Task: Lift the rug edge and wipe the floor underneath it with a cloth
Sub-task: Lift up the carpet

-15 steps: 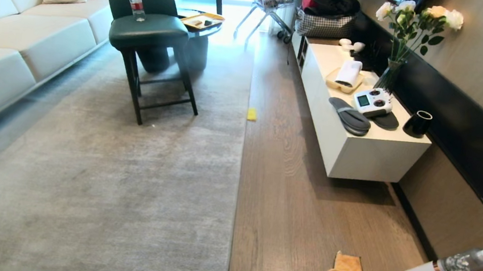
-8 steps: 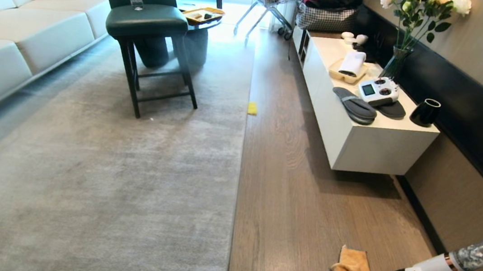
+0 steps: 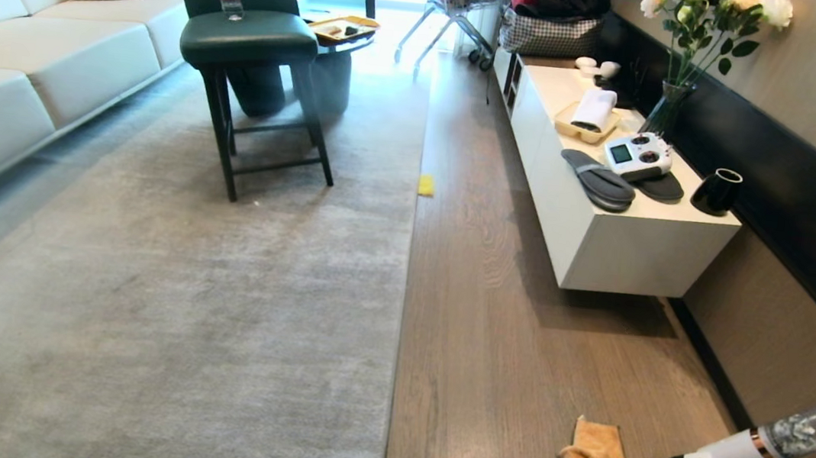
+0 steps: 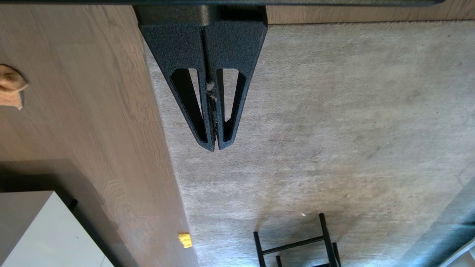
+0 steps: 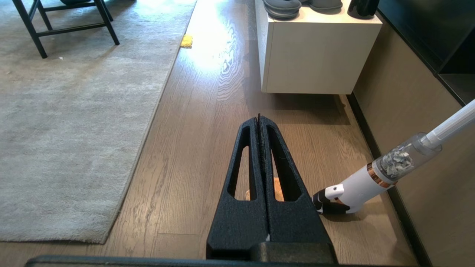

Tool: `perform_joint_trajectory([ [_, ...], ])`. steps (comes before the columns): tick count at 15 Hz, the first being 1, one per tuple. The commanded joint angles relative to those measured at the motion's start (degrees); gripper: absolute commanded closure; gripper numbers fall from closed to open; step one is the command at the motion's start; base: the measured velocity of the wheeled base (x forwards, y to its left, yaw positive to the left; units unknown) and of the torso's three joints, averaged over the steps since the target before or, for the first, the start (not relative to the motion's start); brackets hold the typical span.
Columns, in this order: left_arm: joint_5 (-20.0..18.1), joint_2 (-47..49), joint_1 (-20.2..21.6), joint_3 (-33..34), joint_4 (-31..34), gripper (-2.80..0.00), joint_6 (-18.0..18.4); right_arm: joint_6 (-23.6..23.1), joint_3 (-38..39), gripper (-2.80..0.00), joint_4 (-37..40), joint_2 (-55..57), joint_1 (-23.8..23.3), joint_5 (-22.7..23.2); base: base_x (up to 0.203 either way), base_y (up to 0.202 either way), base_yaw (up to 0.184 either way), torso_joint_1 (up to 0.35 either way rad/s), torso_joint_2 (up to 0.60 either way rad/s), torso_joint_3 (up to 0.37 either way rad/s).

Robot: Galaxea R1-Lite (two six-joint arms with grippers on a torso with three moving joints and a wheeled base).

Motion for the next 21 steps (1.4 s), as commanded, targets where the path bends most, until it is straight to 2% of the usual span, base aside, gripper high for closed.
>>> perform_joint_trajectory([
  [1,0.01,0.05,-0.01,0.05,-0.02,0.00,-0.06,-0.03,0.00,0.00,-0.03,0.00,-0.01,0.03,0.000,0.000,0.000,0.000,0.00,0.000],
  [21,0.01,0.05,-0.01,0.03,-0.02,0.00,-0.06,-0.03,0.00,0.00,-0.03,0.00,0.07,0.03,0.000,0.000,0.000,0.010,0.02,0.019],
])
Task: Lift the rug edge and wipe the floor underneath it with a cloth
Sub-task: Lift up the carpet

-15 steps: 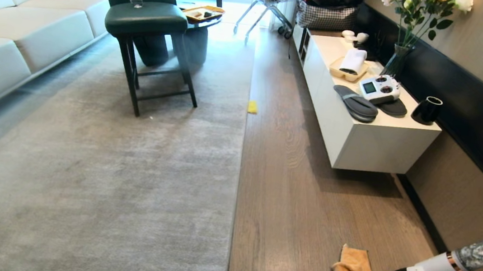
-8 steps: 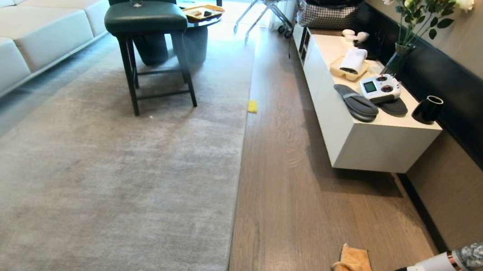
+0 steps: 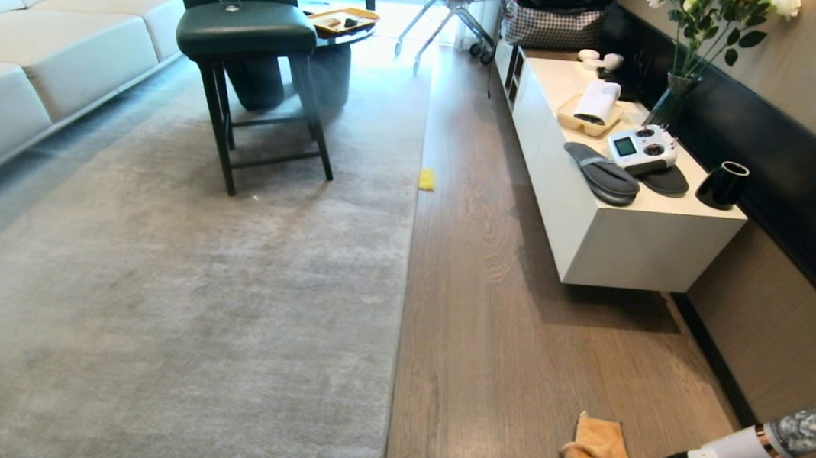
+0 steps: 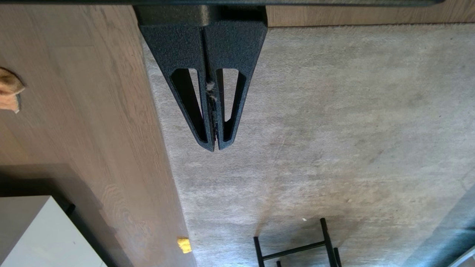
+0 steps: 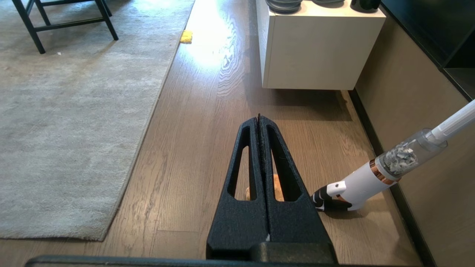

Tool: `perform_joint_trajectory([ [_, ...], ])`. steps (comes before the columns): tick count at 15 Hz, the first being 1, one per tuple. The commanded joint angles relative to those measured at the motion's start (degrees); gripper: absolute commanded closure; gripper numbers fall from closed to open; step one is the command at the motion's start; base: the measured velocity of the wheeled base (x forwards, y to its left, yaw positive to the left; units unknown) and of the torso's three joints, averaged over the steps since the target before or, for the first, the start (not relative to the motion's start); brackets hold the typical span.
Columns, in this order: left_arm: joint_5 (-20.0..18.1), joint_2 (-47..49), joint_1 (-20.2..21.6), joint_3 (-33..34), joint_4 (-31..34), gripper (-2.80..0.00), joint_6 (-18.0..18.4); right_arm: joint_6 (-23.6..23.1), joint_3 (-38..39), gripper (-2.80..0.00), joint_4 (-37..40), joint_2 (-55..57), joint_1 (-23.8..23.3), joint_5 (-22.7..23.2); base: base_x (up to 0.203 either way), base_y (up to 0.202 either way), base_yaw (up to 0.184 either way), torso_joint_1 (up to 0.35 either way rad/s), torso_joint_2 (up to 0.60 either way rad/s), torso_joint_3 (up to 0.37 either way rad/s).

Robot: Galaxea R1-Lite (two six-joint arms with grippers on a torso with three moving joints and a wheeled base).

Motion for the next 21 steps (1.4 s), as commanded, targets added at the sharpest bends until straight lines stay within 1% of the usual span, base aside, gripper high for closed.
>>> perform_joint_trajectory([
  [1,0.04,0.05,-0.01,-0.04,-0.02,0.00,-0.04,-0.04,0.00,0.00,-0.03,0.00,-0.03,0.04,0.000,0.000,0.000,0.000,0.00,0.000],
  [6,0.13,0.05,-0.01,0.05,-0.11,0.00,-0.39,-0.04,0.00,0.00,-0.03,0.00,0.02,0.04,0.000,0.000,0.000,0.001,0.00,-0.047],
  [8,0.04,0.05,-0.01,-0.04,-0.11,0.00,-0.92,-0.04,0.00,0.00,-0.03,0.00,0.02,0.04,0.000,0.000,0.000,0.002,0.00,-0.176],
  [21,0.13,0.05,-0.01,0.05,-0.11,0.00,-0.92,-0.04,0.00,0.00,-0.03,0.00,-0.06,0.04,0.000,0.000,0.000,0.004,0.00,-0.195],
])
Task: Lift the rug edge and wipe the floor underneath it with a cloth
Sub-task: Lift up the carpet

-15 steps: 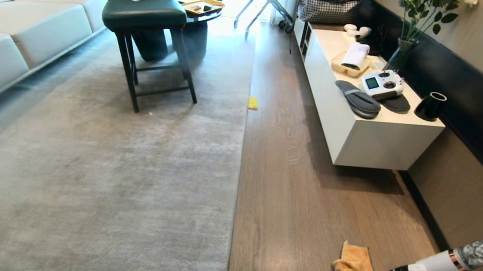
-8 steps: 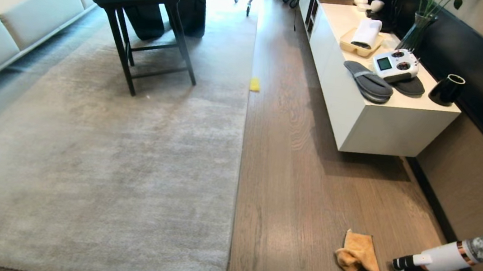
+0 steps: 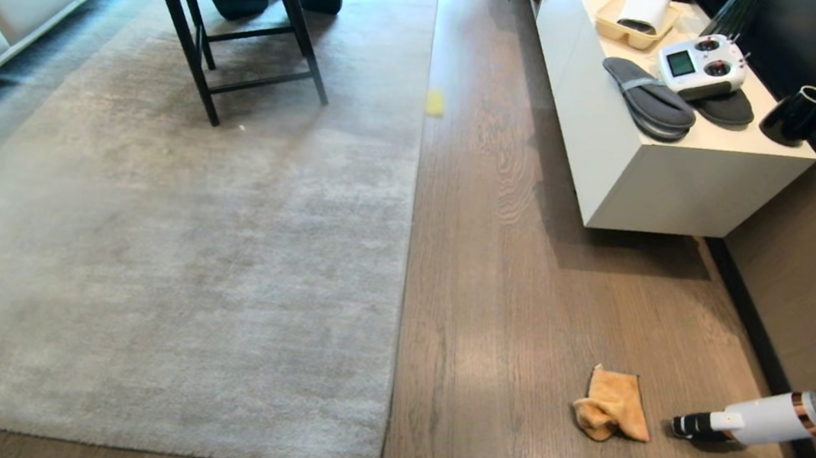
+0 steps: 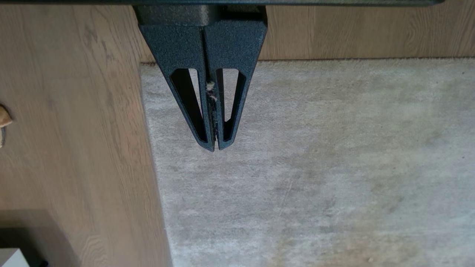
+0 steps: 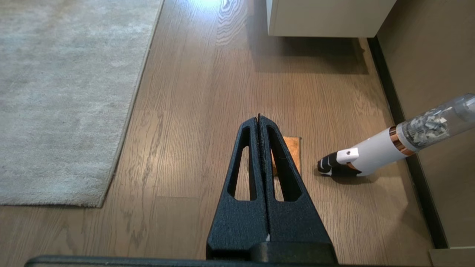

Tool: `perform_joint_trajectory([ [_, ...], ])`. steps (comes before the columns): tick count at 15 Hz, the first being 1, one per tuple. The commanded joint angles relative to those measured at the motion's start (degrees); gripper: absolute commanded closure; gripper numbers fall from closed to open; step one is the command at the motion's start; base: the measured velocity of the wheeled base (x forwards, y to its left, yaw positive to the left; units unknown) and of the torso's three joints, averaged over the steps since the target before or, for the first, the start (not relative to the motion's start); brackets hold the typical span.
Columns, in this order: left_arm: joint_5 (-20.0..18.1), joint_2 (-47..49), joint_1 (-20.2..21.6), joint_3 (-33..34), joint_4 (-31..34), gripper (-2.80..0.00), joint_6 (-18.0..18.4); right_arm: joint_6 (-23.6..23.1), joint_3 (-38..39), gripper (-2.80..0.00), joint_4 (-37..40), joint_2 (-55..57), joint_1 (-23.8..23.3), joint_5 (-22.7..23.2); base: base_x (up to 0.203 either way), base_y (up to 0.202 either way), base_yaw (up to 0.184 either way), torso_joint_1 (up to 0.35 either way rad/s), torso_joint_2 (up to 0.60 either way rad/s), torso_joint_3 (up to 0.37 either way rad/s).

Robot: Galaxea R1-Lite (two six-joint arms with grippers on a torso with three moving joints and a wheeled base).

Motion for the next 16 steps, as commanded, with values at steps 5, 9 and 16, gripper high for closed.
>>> perform_joint_trajectory([
  [5,0.01,0.05,0.01,-0.04,-0.03,0.00,-0.04,-0.02,0.00,0.00,-0.02,0.00,-0.05,0.03,0.000,0.000,0.000,0.005,0.00,-0.199],
  [9,0.01,0.05,0.01,0.03,-0.03,0.00,-0.04,-0.02,0.00,0.00,-0.02,0.00,0.02,0.03,0.000,0.000,0.000,0.003,0.00,-0.196],
  [16,-0.08,0.05,0.01,0.03,-0.03,0.00,-0.04,-0.02,0.00,0.00,-0.02,0.00,0.02,0.03,0.000,0.000,0.000,0.001,0.00,-0.196],
])
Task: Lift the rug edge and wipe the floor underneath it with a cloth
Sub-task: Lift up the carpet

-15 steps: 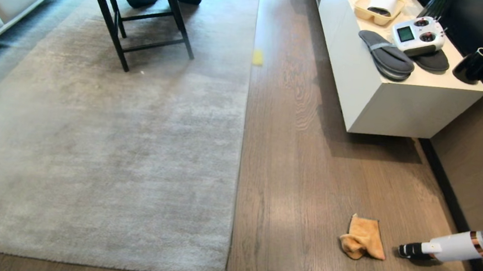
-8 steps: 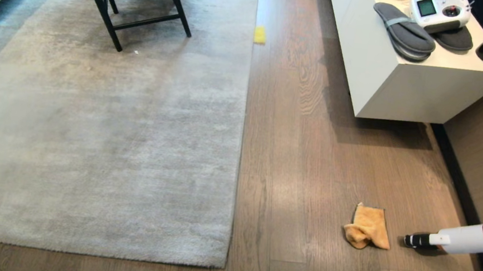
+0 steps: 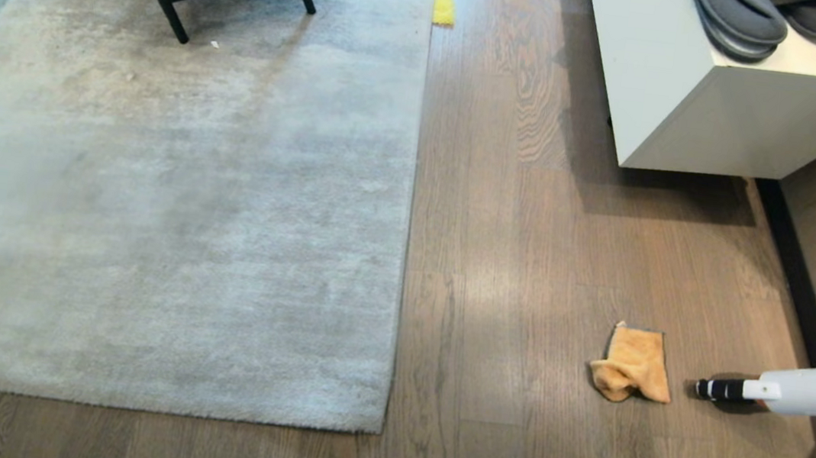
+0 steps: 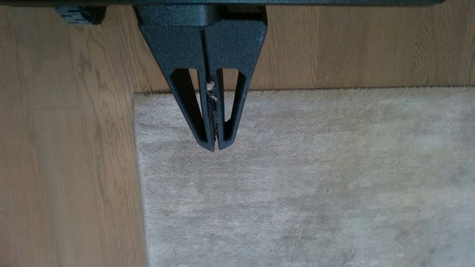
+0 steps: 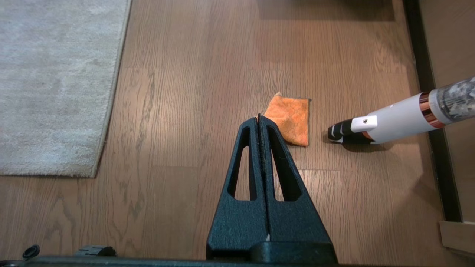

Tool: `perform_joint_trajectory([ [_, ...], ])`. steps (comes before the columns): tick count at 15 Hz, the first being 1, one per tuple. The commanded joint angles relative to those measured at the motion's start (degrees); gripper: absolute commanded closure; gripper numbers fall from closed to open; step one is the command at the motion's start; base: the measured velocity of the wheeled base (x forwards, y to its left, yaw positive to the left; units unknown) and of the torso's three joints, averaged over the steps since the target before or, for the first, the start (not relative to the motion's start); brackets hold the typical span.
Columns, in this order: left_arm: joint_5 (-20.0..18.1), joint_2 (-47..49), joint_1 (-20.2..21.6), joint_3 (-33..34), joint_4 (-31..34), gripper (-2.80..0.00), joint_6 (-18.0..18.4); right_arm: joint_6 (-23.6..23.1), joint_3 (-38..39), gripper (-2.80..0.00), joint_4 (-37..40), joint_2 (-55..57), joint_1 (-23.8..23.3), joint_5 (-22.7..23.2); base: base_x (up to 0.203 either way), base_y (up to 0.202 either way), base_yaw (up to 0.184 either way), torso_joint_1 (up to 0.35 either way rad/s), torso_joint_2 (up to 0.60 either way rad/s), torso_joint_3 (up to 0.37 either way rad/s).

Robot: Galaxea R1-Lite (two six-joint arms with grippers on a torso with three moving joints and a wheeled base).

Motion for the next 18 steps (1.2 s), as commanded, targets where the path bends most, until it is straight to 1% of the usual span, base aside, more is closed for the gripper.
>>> perform_joint_trajectory([
  [1,0.01,0.05,-0.01,-0.04,-0.02,0.00,-0.03,-0.03,0.00,0.00,-0.03,0.00,0.02,0.04,0.000,0.000,0.000,0.007,0.00,-0.188],
  [18,0.07,0.05,-0.01,0.03,-0.02,0.00,-0.03,-0.03,0.00,0.00,-0.03,0.00,0.02,0.04,0.000,0.000,0.000,0.003,0.00,-0.200],
])
